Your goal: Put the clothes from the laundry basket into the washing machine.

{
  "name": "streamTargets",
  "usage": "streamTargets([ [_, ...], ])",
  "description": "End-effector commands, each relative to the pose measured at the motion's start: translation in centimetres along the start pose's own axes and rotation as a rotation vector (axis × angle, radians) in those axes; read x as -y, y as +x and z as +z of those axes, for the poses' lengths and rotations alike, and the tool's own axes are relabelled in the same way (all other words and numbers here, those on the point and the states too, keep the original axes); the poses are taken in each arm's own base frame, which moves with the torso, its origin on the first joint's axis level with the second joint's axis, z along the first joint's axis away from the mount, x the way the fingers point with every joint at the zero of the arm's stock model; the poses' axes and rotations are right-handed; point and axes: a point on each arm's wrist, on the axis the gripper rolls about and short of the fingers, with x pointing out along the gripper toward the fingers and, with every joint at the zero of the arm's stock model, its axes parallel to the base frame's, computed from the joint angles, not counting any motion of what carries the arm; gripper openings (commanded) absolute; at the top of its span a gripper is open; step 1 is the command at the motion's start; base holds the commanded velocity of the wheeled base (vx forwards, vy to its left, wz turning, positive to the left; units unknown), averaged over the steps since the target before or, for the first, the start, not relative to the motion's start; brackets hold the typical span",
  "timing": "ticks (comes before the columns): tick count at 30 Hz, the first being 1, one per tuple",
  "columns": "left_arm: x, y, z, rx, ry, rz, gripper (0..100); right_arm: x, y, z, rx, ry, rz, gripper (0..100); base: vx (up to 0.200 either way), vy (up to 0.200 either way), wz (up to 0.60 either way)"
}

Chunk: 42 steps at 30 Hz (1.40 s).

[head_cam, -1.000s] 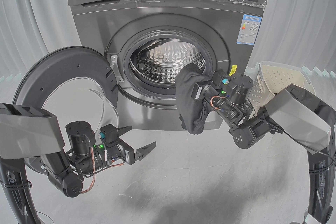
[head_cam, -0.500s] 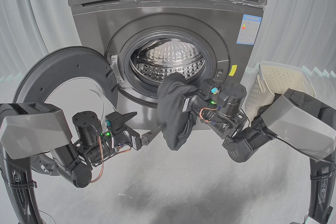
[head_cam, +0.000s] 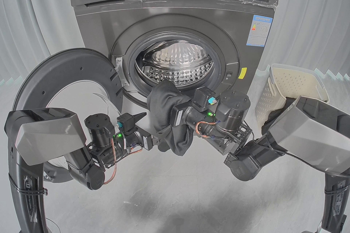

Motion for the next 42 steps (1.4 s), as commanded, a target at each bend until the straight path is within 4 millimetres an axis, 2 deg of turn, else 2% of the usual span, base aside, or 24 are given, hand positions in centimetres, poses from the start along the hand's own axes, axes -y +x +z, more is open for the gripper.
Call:
streamTargets([
  [1, -0.3, 0.7, -0.8, -0.004, -0.001, 0.008, 100, -0.7, -0.4, -0.2, -0.005, 0.003, 0.018, 0, 0.000, 0.000, 0.00],
  [12, -0.8, 2.6, -1.3, 0.030, 0.011, 0.010, 100, -2.4, -1.5, -1.2, -0.040, 0.009, 0.066, 0, 0.000, 0.000, 0.00],
  [22, -0.8, 3.4, -2.4, 0.024, 0.010, 0.005, 100, -2.6, -1.6, -0.8, -0.020, 0.011, 0.077, 0, 0.000, 0.000, 0.00],
  [28, -1.2, 4.0, -2.1, 0.048, 0.014, 0.013, 100, -2.5, -1.8, -1.2, -0.032, 0.012, 0.079, 0, 0.000, 0.000, 0.00],
  [29, -1.2, 4.0, -2.1, 0.052, 0.015, 0.013, 0, -2.4, -1.8, -1.1, -0.032, 0.012, 0.077, 0, 0.000, 0.000, 0.00],
  [35, -1.4, 3.9, -1.7, 0.065, 0.015, 0.015, 0, -1.8, -1.9, -1.1, -0.035, 0.009, 0.062, 0, 0.000, 0.000, 0.00],
  [42, -2.9, 3.9, -0.7, 0.103, -0.014, 0.114, 0, 0.0, -3.3, -2.3, -0.118, 0.000, 0.003, 0, 0.000, 0.000, 0.00],
])
